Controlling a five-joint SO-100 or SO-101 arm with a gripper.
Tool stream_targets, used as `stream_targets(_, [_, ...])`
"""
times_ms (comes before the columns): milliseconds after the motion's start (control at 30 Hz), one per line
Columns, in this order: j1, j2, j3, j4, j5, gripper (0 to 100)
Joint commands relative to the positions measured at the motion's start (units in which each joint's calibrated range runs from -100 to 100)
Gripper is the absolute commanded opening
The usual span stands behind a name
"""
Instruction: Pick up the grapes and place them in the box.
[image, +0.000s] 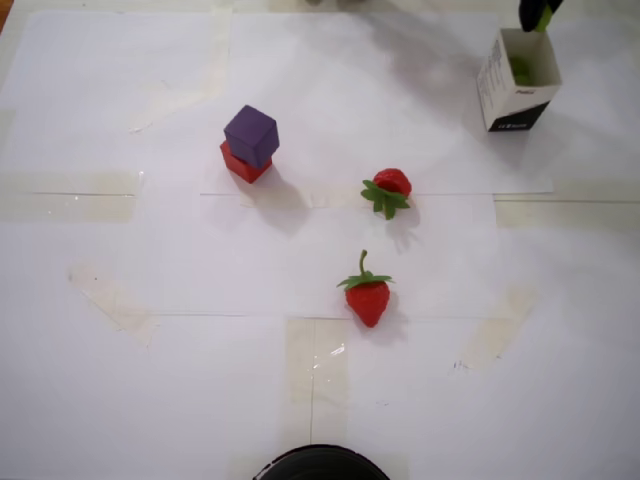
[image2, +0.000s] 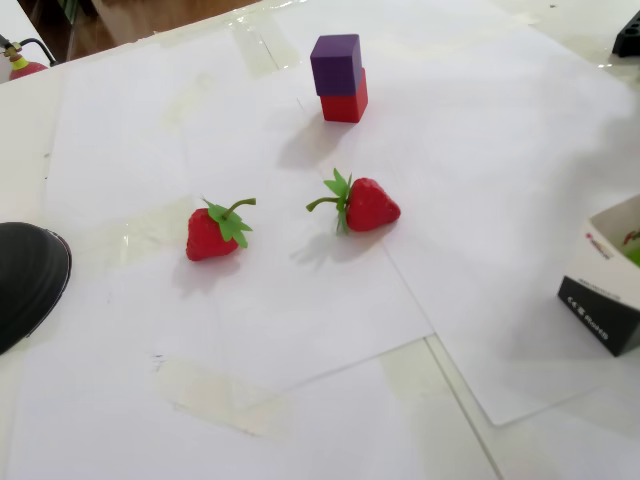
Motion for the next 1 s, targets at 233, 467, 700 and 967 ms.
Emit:
stream_targets(233, [3.6,-4.3,-0.8,-2.4,1.0,8])
stream_targets(467, [4.1,-3.4,0.1,-5.9,1.3,14])
stream_targets(700, [3.3,-3.2,0.2,-8.1,0.9,29])
stream_targets(967, [3.0,-3.1,0.2,-9.8,0.9,36])
